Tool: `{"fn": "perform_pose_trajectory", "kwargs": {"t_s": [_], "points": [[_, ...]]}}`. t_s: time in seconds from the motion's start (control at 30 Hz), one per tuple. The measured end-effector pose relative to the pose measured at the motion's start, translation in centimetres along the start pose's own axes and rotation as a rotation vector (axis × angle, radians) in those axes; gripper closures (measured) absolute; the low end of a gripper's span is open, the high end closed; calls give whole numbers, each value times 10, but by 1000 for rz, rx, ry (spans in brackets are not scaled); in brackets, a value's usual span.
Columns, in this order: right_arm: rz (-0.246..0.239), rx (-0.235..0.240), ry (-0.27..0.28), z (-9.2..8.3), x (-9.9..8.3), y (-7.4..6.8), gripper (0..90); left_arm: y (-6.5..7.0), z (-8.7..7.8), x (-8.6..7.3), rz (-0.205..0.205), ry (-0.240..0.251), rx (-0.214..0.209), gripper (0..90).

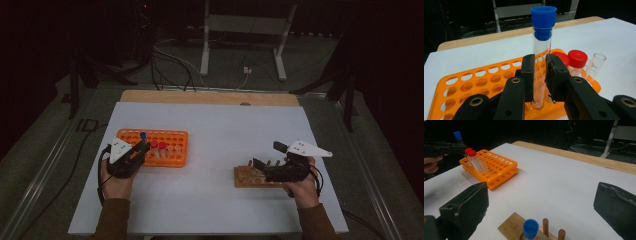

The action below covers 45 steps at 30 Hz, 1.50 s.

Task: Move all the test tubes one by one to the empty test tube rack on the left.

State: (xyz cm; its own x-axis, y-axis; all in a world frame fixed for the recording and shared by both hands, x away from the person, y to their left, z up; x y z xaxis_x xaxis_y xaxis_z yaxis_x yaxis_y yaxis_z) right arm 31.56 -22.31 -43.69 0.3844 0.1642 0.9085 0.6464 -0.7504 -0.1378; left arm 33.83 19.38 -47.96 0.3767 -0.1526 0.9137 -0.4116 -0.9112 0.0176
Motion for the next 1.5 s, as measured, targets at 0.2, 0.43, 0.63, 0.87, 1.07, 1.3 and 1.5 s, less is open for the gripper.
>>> {"fn": "perform_pose_trajectory", "kwargs": {"t_s": [0.2,0.43,0.63,0.87,1.07,1.3,1.5], "points": [[0,1,1,0,0,0,2,0,8,-3,-2,-23,1,773],[-1,4,1,0,-1,1,2,-3,15,-16,-11,-66,0,773],[-1,8,-1,0,-1,-1,2,-2,22,-28,5,-125,2,775],[-5,11,-3,1,-2,-1,2,0,24,-32,17,-149,4,779],[-7,11,1,0,-2,-2,2,-1,25,-37,10,-172,1,778],[-8,10,-1,-1,-2,-1,2,-3,23,-36,-29,-159,8,715],[-18,9,-10,-1,-5,0,3,-5,14,-31,-67,-133,9,584]]}}
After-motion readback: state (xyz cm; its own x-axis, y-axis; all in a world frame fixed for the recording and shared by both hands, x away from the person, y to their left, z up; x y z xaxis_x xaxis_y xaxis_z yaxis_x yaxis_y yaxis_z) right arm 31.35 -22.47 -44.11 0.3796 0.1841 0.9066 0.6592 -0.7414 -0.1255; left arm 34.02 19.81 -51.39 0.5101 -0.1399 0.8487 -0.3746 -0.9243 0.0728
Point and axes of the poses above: each handheld gripper's, and its own axes: z roughly forward along the jaws, x roughly out of its top, y roughly to its right, the point moved 5 cm from there along z, roughly forward along the jaws, and after that the axes turned 1 degree about -y, right-handed, at the moved point
